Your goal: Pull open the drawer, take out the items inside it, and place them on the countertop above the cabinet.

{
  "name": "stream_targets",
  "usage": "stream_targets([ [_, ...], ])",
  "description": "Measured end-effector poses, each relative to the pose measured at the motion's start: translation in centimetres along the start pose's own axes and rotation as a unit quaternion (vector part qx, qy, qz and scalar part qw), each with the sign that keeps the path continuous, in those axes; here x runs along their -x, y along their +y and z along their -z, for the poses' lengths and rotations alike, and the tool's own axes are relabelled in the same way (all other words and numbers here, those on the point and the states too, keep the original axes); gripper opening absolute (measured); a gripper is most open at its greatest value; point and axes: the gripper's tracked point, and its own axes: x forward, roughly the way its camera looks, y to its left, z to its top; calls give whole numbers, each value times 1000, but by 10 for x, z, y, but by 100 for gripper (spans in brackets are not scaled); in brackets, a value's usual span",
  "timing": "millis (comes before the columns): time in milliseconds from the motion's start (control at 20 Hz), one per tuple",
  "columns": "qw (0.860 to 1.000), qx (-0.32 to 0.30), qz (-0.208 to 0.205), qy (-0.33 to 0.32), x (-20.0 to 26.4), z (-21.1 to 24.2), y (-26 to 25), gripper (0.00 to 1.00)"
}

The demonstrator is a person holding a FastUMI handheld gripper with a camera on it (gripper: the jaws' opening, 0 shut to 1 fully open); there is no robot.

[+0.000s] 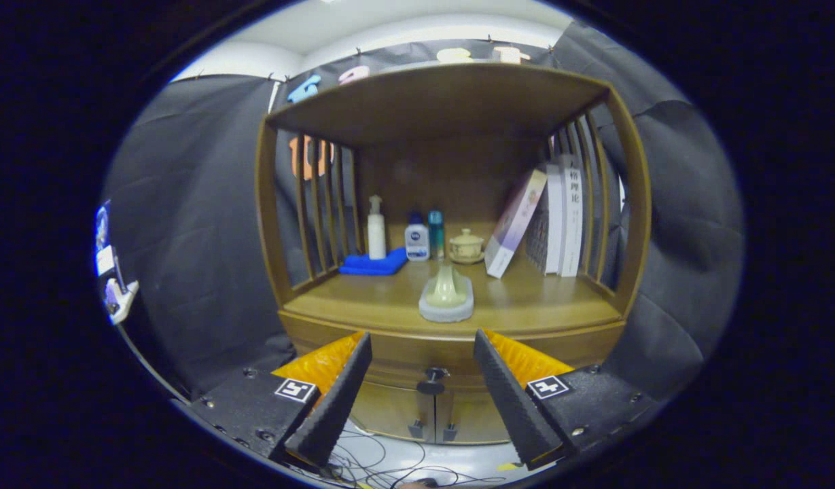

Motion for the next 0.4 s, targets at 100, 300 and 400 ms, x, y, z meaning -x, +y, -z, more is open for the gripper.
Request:
stream_targets([
  [100,1000,6,-11,-27,33,-32,-5,98],
  [300,997,9,-5,-80,102,-89,-29,98],
  [400,995,2,5,-98,138,-110,-46,98],
])
